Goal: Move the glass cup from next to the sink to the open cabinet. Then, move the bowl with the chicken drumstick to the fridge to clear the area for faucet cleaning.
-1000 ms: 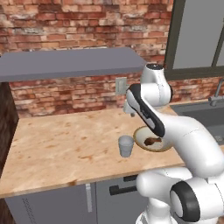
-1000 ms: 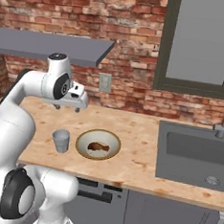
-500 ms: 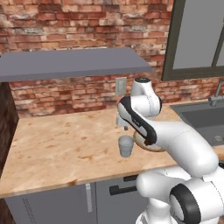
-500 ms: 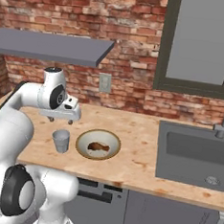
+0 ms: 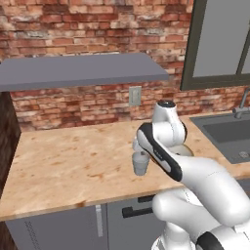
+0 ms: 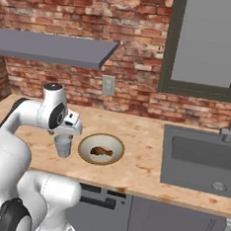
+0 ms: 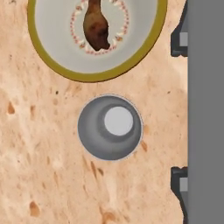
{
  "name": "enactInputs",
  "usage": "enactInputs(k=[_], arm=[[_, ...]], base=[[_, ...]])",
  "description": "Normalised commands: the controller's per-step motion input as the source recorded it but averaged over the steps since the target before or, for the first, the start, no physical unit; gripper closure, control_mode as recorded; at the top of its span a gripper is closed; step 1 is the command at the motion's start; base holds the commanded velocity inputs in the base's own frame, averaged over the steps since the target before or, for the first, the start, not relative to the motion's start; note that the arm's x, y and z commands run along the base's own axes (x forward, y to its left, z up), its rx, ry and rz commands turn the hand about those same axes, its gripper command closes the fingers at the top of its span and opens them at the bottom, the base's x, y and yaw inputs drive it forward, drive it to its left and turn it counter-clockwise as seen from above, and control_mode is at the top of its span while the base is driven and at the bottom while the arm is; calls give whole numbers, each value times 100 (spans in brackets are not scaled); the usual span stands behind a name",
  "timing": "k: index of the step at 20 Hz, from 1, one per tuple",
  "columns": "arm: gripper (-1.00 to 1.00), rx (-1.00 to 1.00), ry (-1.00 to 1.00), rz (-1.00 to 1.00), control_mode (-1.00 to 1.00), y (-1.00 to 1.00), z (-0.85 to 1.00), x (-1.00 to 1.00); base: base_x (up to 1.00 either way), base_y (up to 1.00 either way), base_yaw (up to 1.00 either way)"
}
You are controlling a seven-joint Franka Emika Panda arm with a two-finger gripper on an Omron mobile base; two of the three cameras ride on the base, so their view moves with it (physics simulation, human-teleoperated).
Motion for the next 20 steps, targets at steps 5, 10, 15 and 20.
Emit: enactInputs(k=[5, 10, 15, 20], arm=[[-100, 18, -3, 0, -100, -16, -11, 14], [-100, 5, 0, 0, -100, -4, 0, 33], [-100, 0, 7, 0, -100, 0, -2, 38], [-100, 0, 9, -1, -100, -1, -25, 10]], base=[[0, 0, 0], [0, 0, 0], [0, 0, 0], [0, 0, 0]])
